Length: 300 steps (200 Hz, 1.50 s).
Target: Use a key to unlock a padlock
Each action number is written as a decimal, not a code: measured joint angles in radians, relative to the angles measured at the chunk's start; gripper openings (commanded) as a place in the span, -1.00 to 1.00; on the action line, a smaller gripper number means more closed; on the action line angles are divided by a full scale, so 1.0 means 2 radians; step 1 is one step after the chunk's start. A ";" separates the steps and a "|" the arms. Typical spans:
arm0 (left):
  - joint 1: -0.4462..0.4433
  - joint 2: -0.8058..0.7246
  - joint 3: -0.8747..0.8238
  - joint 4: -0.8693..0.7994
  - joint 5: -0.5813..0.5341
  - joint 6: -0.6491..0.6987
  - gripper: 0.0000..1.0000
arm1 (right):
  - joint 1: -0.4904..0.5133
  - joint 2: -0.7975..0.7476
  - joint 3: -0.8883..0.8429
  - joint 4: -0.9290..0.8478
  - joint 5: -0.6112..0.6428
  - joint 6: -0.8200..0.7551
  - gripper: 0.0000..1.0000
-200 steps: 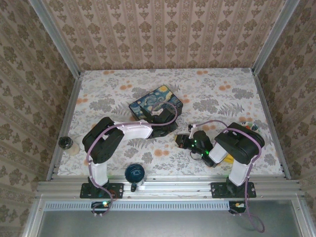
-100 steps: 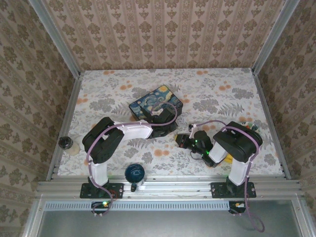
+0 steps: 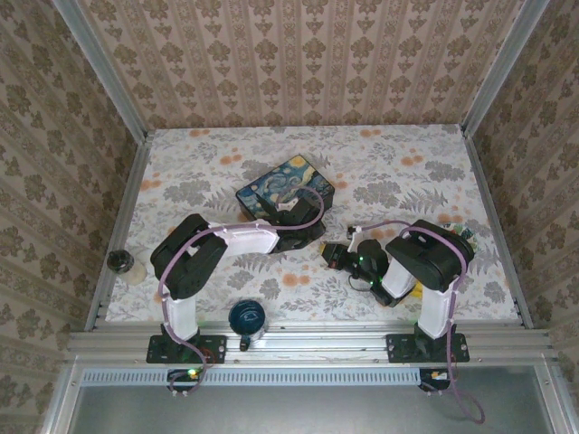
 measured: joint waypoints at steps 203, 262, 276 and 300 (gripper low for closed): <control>0.007 -0.003 -0.004 0.006 0.013 -0.004 -0.85 | -0.007 0.005 0.002 0.007 -0.009 0.004 -1.00; 0.009 -0.007 -0.006 0.007 0.015 -0.003 -0.85 | -0.007 -0.016 0.001 -0.031 -0.013 -0.011 -1.00; 0.009 -0.007 -0.006 0.007 0.016 -0.003 -0.85 | -0.007 -0.023 0.001 -0.045 -0.013 -0.015 -1.00; 0.009 -0.009 -0.006 0.006 0.016 -0.004 -0.85 | -0.007 -0.031 0.001 -0.062 -0.013 -0.020 -1.00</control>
